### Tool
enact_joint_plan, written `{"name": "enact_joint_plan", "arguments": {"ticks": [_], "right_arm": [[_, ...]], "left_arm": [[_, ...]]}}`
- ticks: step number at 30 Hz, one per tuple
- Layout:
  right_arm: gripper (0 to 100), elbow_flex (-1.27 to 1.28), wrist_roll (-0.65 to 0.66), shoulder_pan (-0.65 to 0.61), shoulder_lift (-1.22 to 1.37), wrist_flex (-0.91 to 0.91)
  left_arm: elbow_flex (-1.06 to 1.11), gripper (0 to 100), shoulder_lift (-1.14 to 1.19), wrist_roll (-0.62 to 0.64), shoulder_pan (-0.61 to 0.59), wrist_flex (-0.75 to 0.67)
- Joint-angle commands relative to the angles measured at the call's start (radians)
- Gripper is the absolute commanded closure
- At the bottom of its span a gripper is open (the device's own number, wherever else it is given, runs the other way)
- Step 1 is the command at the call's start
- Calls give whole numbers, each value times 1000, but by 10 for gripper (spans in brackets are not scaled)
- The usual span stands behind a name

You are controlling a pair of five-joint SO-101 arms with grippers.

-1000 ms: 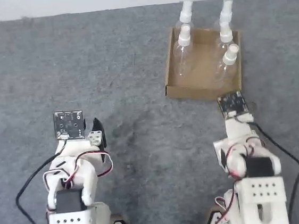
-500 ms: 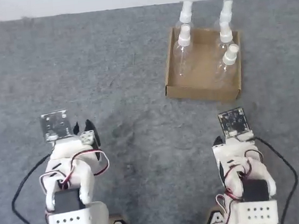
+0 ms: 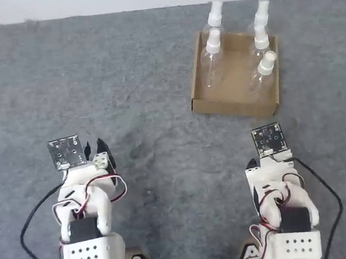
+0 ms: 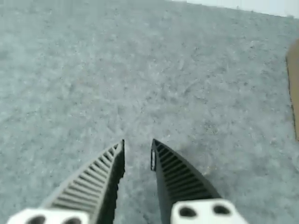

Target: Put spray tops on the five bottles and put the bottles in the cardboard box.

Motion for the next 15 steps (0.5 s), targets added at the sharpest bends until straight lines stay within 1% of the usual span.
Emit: {"name": "enact_joint_plan", "arguments": {"ticks": [1, 8, 15], "right_arm": [[973, 23, 11, 8, 5, -13], [973, 23, 11, 8, 5, -13], [973, 23, 11, 8, 5, -13]], "left_arm": [[-12, 917, -14, 9, -5, 58], [-10, 917, -15, 8, -6, 226], [-10, 917, -15, 8, -6, 235]]}}
